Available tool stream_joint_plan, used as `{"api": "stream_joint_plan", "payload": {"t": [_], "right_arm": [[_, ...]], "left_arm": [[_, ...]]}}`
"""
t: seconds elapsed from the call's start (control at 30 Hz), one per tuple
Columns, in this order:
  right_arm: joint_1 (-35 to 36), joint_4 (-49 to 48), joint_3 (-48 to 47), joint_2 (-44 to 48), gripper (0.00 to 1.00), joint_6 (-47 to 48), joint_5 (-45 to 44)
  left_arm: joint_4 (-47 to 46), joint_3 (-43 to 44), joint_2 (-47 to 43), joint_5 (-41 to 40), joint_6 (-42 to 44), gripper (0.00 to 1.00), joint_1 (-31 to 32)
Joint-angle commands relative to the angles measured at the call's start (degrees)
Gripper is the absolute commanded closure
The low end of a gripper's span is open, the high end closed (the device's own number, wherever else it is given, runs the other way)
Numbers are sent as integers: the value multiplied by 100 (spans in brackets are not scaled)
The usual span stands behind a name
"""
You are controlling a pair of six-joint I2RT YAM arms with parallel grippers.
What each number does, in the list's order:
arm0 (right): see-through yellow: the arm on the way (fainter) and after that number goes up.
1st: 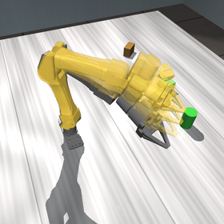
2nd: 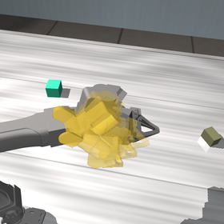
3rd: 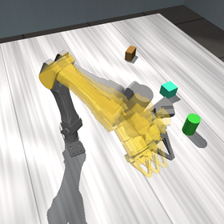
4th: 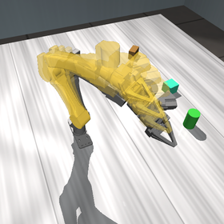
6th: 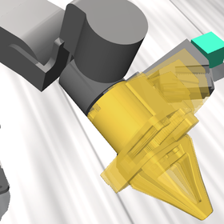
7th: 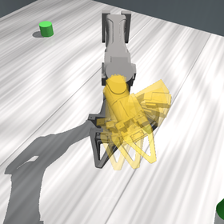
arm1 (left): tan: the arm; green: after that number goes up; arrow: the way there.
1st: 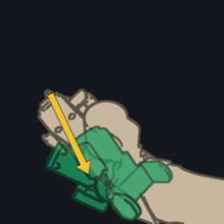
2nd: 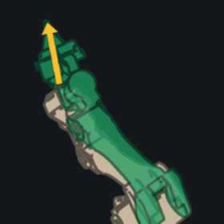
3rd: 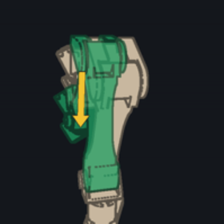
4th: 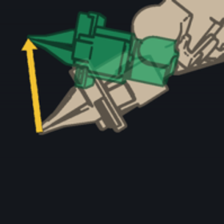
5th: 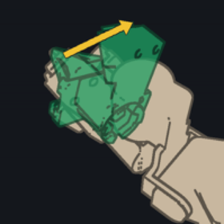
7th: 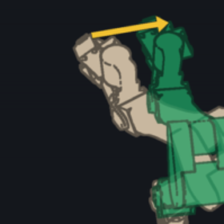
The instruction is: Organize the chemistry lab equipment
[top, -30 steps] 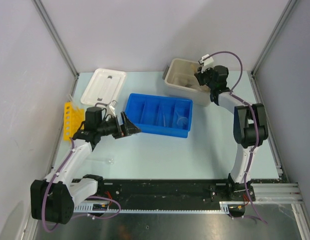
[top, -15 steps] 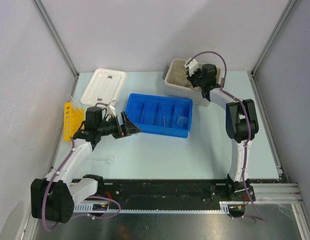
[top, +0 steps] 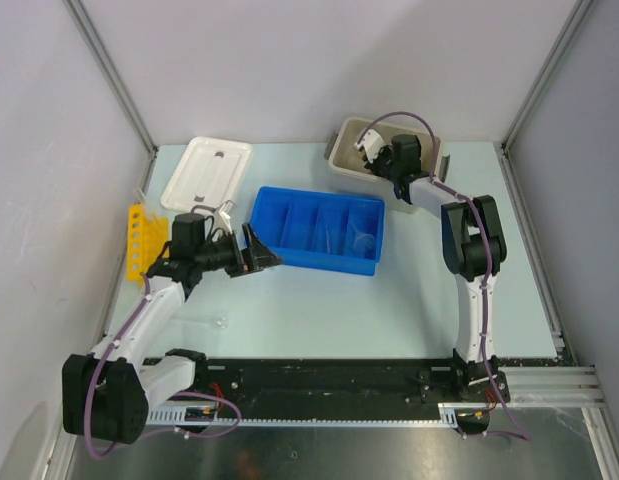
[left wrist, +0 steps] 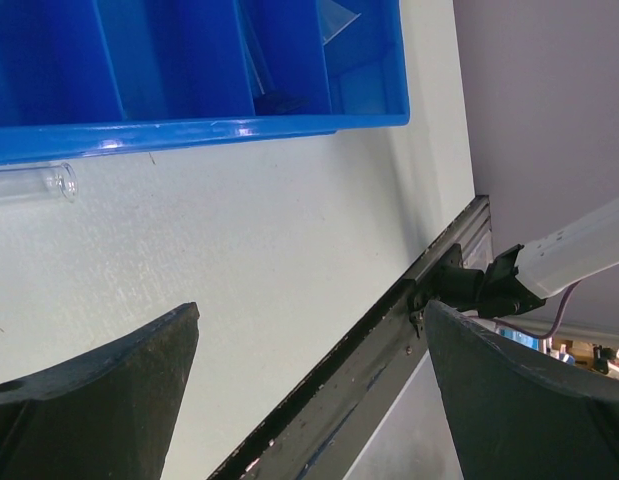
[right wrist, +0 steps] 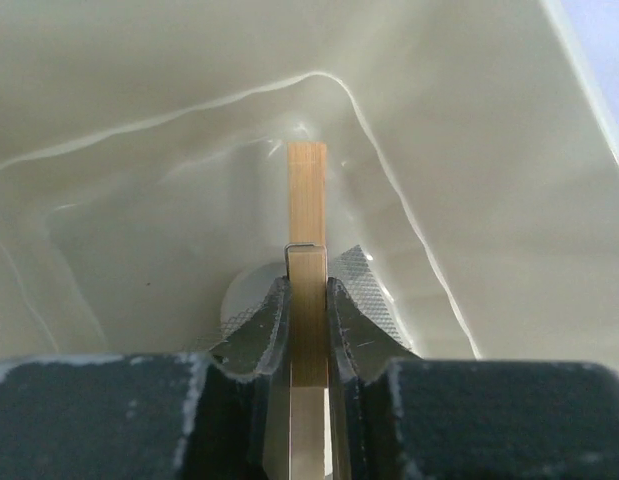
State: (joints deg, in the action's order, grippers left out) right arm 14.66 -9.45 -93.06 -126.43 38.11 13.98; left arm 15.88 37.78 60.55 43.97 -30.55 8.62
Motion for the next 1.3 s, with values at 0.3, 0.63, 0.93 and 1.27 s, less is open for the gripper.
{"api": "stream_joint_plan", "payload": {"t": [0.3, 0.63, 0.93, 1.27], "right_arm": [[66, 98, -384, 502, 52, 22, -545], [368, -98, 392, 1957, 41, -771, -1452], [1202, 985, 1379, 3402, 45, -2976, -1894], [2823, 1875, 2130, 3899, 47, -4749, -1869]], "left_arm": [[-144, -64, 39, -18, -50, 1, 30], [-26, -117, -207, -545, -11, 2, 28], [778, -14, -935, -2655, -606, 1, -90], [2112, 115, -1353, -4558, -1424, 0, -892]]}}
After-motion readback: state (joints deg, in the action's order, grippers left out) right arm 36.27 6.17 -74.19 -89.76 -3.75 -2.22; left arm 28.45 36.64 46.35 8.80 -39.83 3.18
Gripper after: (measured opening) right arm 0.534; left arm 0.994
